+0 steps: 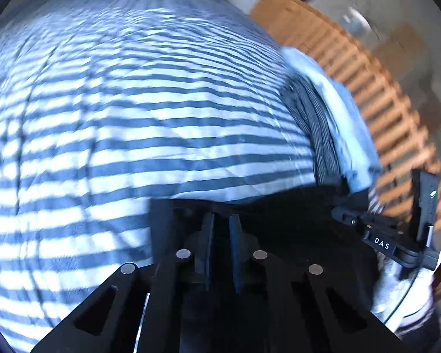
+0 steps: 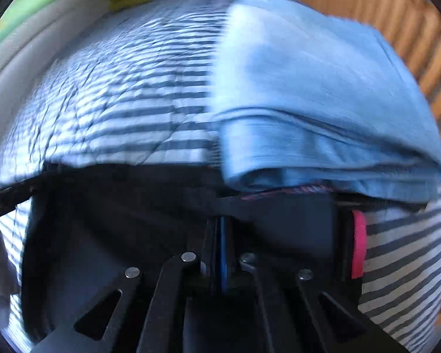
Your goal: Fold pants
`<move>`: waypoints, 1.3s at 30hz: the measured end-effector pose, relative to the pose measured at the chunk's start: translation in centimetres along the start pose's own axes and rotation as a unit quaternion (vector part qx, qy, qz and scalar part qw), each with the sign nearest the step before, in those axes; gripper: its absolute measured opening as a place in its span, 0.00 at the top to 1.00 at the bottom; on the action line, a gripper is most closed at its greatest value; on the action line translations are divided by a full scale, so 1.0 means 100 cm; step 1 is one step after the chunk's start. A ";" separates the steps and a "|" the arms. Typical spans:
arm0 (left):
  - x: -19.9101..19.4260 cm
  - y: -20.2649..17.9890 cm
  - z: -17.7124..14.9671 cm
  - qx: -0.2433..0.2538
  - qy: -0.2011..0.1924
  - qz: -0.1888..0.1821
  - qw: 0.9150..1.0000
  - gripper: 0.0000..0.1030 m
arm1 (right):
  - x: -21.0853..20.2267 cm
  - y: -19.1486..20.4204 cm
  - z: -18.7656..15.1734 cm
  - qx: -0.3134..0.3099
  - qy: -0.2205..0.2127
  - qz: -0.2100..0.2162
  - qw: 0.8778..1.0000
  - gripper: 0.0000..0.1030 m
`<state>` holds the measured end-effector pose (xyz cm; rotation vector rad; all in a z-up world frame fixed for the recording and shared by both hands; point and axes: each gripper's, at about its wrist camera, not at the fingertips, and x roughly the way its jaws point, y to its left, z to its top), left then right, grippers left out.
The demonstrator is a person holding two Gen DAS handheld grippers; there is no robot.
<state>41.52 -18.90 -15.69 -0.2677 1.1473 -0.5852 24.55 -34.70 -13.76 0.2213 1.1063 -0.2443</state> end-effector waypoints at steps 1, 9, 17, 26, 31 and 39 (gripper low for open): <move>-0.009 0.000 -0.002 0.000 -0.005 0.003 1.000 0.88 | -0.006 -0.006 -0.001 0.017 -0.001 0.006 1.000 1.00; -0.075 -0.043 -0.090 0.093 0.023 -0.035 0.995 0.81 | -0.066 0.013 -0.062 0.004 -0.011 0.078 0.997 0.91; -0.064 -0.020 -0.141 0.078 0.070 -0.009 0.994 0.81 | -0.054 -0.025 -0.088 0.064 0.023 0.044 0.997 0.90; -0.100 0.007 -0.131 -0.004 0.019 -0.023 1.000 0.14 | -0.111 -0.052 -0.110 0.139 -0.044 0.057 0.988 0.54; -0.066 0.019 -0.132 -0.055 0.042 -0.032 0.997 0.14 | -0.113 -0.006 -0.128 0.151 -0.023 0.089 0.984 0.54; -0.070 0.026 -0.142 -0.067 0.051 -0.075 0.994 0.24 | -0.067 0.079 -0.178 0.173 0.044 0.124 0.976 0.54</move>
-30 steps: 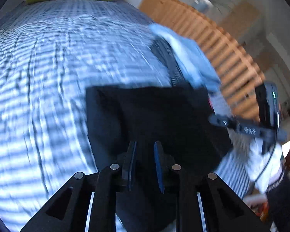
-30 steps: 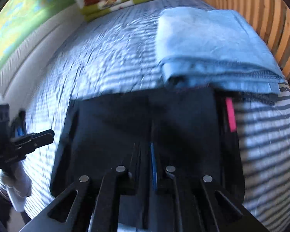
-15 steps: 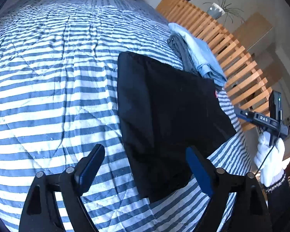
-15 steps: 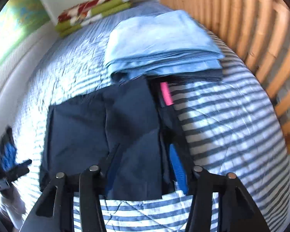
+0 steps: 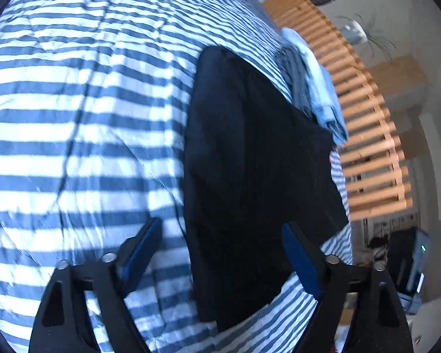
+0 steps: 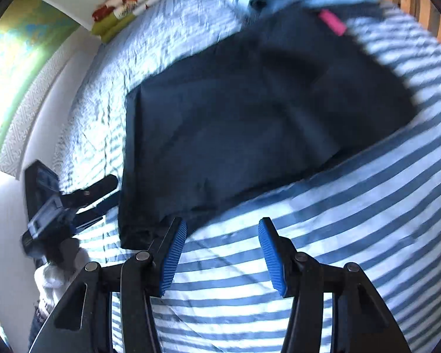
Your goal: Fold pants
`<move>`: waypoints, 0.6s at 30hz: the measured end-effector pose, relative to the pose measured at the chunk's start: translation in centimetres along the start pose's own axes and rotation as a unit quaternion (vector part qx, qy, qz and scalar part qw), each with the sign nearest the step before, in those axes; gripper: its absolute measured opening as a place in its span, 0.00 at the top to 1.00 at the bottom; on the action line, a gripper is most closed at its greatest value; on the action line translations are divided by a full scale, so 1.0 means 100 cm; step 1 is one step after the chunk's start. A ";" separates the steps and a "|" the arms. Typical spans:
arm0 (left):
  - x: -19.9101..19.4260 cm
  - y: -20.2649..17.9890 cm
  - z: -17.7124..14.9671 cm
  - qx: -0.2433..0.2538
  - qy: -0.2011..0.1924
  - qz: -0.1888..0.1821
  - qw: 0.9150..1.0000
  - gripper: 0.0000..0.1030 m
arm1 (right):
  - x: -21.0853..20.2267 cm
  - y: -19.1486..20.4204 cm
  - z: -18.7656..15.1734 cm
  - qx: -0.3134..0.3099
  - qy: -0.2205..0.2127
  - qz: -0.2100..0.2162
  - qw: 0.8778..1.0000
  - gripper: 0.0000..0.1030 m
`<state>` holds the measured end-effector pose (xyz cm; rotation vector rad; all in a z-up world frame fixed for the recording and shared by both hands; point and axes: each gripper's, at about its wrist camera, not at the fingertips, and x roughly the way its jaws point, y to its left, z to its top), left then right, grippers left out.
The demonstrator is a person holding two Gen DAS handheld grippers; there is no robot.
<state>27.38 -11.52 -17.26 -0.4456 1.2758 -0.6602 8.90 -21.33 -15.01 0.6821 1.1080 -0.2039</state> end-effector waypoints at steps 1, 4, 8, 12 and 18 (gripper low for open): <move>0.000 -0.001 -0.001 0.006 -0.002 0.004 1.000 0.33 | 0.013 0.002 -0.002 0.016 0.006 0.001 1.000 0.54; 0.004 0.006 -0.007 -0.025 0.021 -0.027 0.999 0.70 | 0.029 0.006 -0.008 0.061 0.001 0.027 0.998 0.51; 0.007 0.010 -0.012 -0.036 0.019 -0.033 0.999 0.78 | 0.046 0.020 -0.009 0.094 -0.002 0.066 0.993 0.51; 0.001 0.015 -0.010 -0.055 0.013 -0.056 0.997 0.83 | 0.056 0.027 -0.008 0.131 -0.024 0.087 0.987 0.49; -0.003 0.008 -0.009 -0.044 -0.001 -0.043 0.998 0.90 | 0.064 0.040 -0.006 0.142 -0.030 0.084 0.986 0.71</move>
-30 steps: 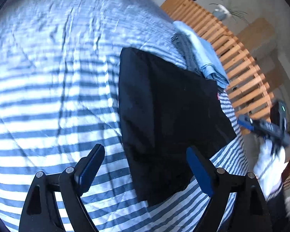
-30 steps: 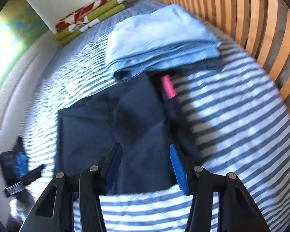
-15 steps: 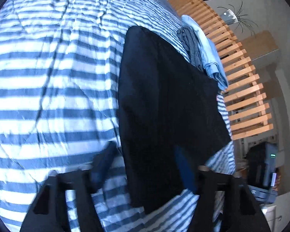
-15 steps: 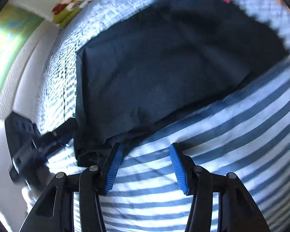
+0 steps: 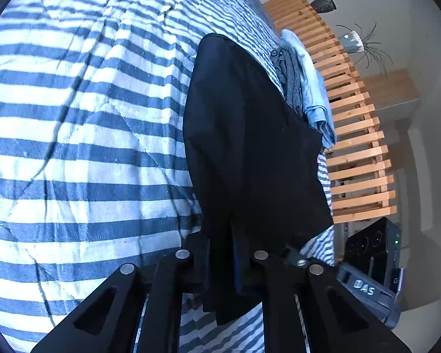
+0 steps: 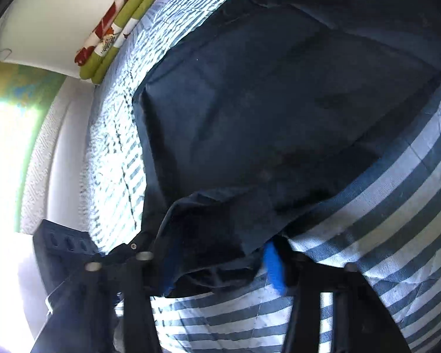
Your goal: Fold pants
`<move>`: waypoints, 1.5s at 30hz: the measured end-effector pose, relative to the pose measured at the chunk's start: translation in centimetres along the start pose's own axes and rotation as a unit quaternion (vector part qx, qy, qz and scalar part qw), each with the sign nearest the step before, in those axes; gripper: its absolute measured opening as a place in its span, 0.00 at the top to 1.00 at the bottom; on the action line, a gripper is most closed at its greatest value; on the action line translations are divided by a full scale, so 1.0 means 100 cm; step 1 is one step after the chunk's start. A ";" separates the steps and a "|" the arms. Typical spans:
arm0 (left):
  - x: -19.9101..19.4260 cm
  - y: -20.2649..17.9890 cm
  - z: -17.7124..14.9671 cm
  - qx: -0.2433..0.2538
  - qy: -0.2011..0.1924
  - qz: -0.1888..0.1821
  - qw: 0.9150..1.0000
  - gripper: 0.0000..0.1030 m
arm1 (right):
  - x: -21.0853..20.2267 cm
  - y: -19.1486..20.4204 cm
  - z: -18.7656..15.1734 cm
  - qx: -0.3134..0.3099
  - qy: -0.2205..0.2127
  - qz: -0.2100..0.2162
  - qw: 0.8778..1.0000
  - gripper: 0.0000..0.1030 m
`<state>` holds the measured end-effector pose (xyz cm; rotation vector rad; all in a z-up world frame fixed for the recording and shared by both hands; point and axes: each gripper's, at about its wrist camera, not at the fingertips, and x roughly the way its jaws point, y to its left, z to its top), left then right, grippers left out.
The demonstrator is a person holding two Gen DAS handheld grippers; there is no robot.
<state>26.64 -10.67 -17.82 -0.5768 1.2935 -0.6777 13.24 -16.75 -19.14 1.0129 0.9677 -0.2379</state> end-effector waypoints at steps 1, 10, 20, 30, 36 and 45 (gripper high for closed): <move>-0.001 -0.001 0.000 0.001 -0.002 -0.001 1.000 0.91 | 0.000 -0.002 -0.001 0.005 0.003 0.000 1.000 0.73; -0.043 0.003 -0.028 0.016 -0.023 0.002 1.000 0.93 | -0.018 0.003 -0.022 -0.008 0.016 0.023 1.000 0.84; -0.137 0.077 -0.095 -0.031 -0.040 0.024 0.998 0.93 | 0.014 0.066 -0.106 -0.129 0.105 -0.001 0.986 0.81; -0.159 0.071 -0.117 0.025 -0.055 0.057 0.997 0.85 | -0.052 0.081 -0.121 -0.242 0.150 -0.028 0.958 0.71; -0.182 0.030 -0.120 0.071 -0.095 0.060 0.991 0.84 | -0.101 0.101 -0.085 -0.293 0.043 -0.066 0.953 0.71; -0.185 0.011 -0.124 0.092 -0.105 0.058 0.988 0.80 | -0.001 0.080 -0.058 -0.283 0.106 -0.133 0.944 0.71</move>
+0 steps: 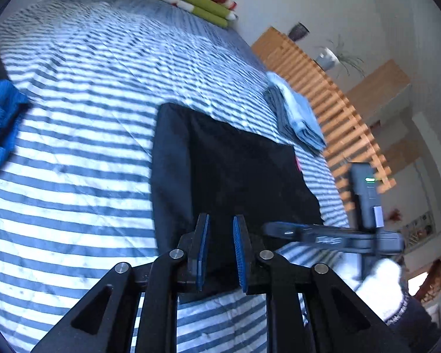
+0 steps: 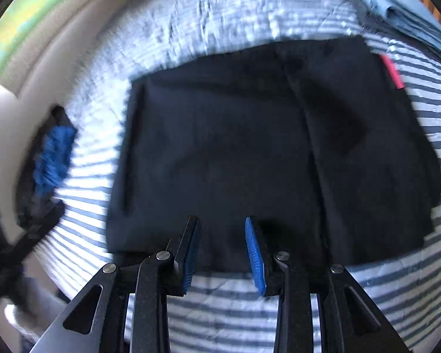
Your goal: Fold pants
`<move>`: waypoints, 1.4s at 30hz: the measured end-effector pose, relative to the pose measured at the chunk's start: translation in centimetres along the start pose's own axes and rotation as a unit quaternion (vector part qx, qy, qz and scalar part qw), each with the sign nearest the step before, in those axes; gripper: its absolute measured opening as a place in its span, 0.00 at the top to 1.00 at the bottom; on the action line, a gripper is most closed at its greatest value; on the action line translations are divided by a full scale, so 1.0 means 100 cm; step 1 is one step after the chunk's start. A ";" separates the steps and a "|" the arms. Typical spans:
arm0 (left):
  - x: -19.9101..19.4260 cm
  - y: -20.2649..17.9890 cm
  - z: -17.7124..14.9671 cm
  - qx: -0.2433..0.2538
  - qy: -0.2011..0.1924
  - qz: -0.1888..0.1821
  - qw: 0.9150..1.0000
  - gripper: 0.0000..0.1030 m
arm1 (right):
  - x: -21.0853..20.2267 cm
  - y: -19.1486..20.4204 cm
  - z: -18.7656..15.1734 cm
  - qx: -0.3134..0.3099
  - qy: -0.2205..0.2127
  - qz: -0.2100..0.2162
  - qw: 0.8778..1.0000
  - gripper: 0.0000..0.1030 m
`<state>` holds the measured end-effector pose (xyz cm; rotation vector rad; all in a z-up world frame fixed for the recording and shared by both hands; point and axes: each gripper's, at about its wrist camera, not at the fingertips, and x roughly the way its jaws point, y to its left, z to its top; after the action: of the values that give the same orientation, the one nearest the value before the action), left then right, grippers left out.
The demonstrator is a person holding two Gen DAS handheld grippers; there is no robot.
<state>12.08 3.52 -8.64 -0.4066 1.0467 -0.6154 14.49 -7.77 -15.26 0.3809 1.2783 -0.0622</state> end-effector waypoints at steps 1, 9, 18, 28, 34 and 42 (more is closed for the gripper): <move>0.011 -0.002 -0.003 0.011 0.015 0.000 1.000 0.80 | 0.008 0.002 -0.001 -0.005 0.007 -0.003 1.000 0.71; 0.056 0.024 -0.041 0.004 0.086 0.005 0.996 0.83 | -0.009 0.009 0.005 -0.020 0.001 0.012 1.000 0.71; 0.016 0.039 -0.026 -0.041 0.028 0.007 0.999 0.80 | 0.013 0.081 0.077 -0.054 -0.047 0.056 0.996 0.71; 0.021 0.056 -0.024 -0.050 0.046 0.007 0.998 0.80 | 0.071 0.110 0.109 -0.069 -0.018 0.030 0.997 0.71; 0.004 0.046 -0.009 -0.051 0.024 -0.005 0.998 0.75 | -0.004 0.046 0.099 -0.046 -0.057 0.055 0.996 0.71; 0.011 0.003 0.007 -0.022 0.022 -0.028 0.999 0.70 | -0.084 -0.097 0.076 0.050 -0.097 -0.015 0.994 0.64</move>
<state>13.22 3.06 -9.25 -0.4641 1.0951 -0.6550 16.56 -20.58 -7.92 0.4306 1.0911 -0.1856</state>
